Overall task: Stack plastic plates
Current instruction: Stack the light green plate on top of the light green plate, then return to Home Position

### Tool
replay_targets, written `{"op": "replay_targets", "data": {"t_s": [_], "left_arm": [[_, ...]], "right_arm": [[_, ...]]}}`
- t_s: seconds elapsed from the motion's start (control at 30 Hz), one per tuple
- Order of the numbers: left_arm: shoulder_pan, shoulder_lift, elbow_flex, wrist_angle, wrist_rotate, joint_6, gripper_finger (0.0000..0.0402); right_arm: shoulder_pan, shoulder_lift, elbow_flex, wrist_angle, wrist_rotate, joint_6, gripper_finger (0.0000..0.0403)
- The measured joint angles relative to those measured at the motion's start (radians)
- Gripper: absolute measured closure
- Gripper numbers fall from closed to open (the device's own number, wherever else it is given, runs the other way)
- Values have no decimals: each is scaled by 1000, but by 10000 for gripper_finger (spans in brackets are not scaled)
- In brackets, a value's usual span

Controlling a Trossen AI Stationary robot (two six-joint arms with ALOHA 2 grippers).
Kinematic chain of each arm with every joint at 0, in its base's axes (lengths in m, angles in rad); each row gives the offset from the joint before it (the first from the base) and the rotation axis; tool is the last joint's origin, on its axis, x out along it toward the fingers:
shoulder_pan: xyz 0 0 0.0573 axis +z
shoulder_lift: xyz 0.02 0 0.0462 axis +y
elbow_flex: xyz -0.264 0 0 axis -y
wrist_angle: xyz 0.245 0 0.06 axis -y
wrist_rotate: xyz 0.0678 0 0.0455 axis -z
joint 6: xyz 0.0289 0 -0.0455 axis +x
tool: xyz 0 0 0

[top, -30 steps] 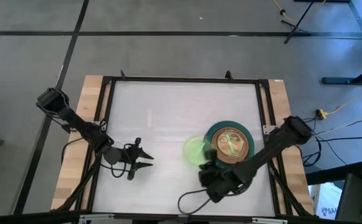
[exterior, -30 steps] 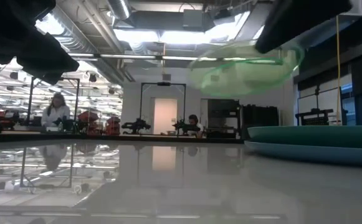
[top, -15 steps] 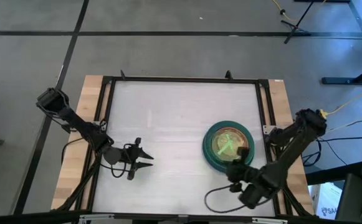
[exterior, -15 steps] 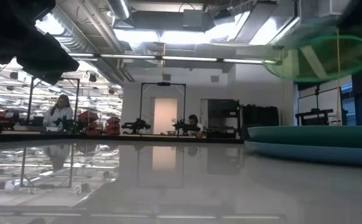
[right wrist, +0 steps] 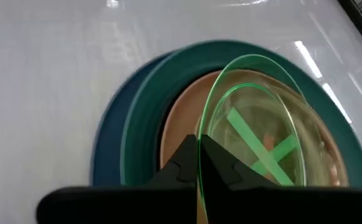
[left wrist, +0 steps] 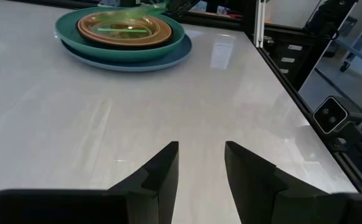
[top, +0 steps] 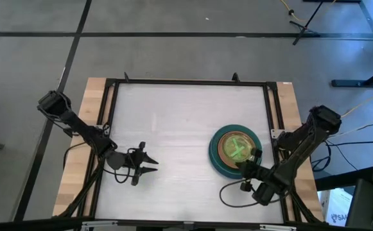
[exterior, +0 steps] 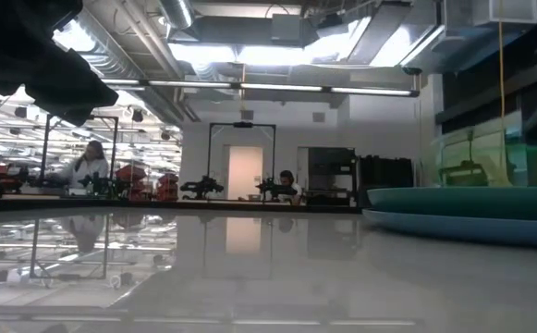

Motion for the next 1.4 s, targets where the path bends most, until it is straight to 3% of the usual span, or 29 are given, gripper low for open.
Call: {"op": "replay_targets", "data": {"t_s": [0.33,0.57,0.83,1.1,1.4], "left_arm": [[0,0,0,0,-1,0,278],[0,0,0,0,-1,0,278],[0,0,0,0,-1,0,278],[0,0,0,0,0,4,278],[5,0,0,9,1,11,278]], "right_arm": [[-31,0,-91,41,5,0,402],[-87,0,-133,129,-47,0,398],[-92,0,-133,134,-54,0,311],[-92,0,-59,94,-149,-4,236],[-112,0,78,56,51,-123,228]]}}
